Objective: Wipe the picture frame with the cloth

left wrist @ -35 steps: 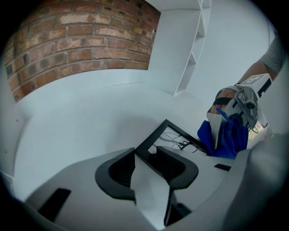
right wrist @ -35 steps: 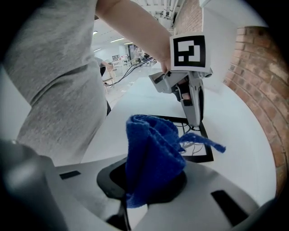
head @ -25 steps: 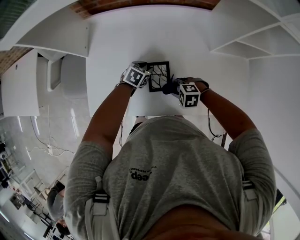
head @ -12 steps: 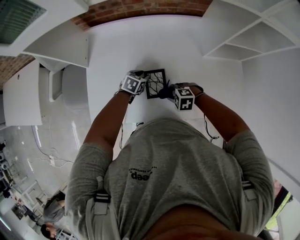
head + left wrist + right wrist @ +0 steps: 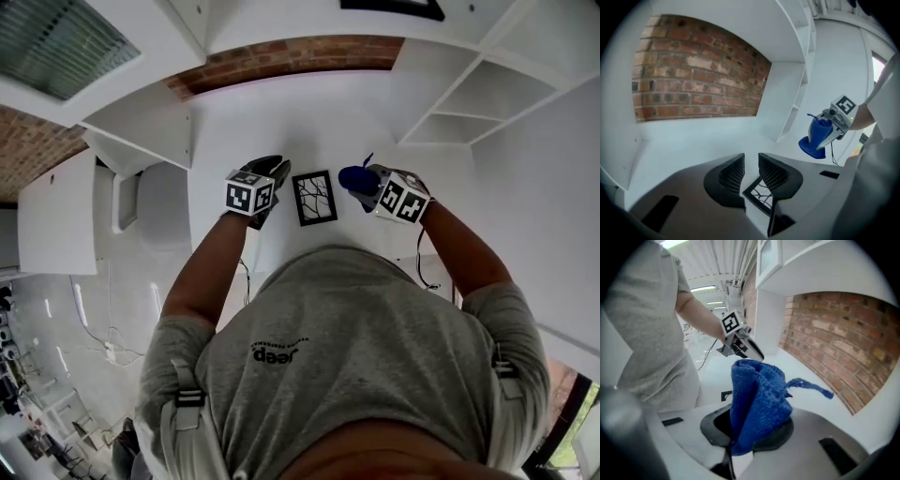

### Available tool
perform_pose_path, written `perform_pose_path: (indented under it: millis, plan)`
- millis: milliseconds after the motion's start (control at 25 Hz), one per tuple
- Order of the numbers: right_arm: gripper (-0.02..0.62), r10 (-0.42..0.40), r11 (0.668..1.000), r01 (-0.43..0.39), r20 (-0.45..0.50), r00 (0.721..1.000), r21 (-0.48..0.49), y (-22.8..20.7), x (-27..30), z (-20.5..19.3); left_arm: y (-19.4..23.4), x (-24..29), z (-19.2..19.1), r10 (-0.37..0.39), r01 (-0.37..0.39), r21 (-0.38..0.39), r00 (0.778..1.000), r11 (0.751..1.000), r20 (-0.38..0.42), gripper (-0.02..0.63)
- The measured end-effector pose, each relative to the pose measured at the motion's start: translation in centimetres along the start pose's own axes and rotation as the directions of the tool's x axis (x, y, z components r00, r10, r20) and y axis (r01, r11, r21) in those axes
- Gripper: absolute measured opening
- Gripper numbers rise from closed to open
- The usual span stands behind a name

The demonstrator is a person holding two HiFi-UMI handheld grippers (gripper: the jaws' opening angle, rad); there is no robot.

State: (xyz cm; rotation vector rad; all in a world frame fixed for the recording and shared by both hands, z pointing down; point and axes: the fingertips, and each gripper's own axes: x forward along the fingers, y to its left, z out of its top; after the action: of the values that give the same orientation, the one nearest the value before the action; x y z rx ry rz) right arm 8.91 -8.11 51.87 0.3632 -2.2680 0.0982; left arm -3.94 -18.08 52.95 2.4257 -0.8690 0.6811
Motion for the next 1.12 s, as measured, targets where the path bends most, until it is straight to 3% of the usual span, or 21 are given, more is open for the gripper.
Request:
perform_pose_path:
  millis: [200,360,520,640,800,920,1120]
  plan:
    - [0.058,-0.155,0.984,0.143,0.12,0.981,0.107,-4.7,-5.9,2.4,1.5,-5.8,5.3,0.049,-0.049,-0.007,0.982,0.999,0.182,0.075]
    - [0.058,-0.269,0.954,0.23,0.209,0.94,0.19,-7.8,-10.3,4.4,2.7,-10.4,8.5,0.104,-0.098,-0.034,0.945,0.995,0.309,0.051]
    - [0.06,-0.369,0.915,0.292,0.285,0.885,0.279,-10.1,-14.2,6.3,3.5,-14.3,10.1,0.145,-0.121,-0.083,0.894,0.989,0.424,0.029]
    - [0.058,-0.441,0.879,0.327,0.327,0.836,0.348,-11.3,-16.5,7.2,3.5,-16.6,10.7,0.168,-0.139,-0.096,0.862,0.986,0.479,0.02]
    - [0.058,-0.5,0.844,0.352,0.354,0.79,0.405,-11.8,-17.6,7.3,3.2,-18.1,10.1,0.181,-0.145,-0.111,0.851,0.983,0.493,0.02]
    - [0.058,-0.509,0.828,0.342,0.338,0.792,0.444,-11.5,-16.3,6.0,3.0,-18.2,8.9,0.179,-0.133,-0.127,0.857,0.983,0.484,0.02]
    - [0.058,-0.481,0.815,0.314,0.267,0.835,0.487,-11.0,-12.6,2.9,2.8,-17.0,6.8,0.181,-0.121,-0.158,0.874,0.98,0.452,0.02]
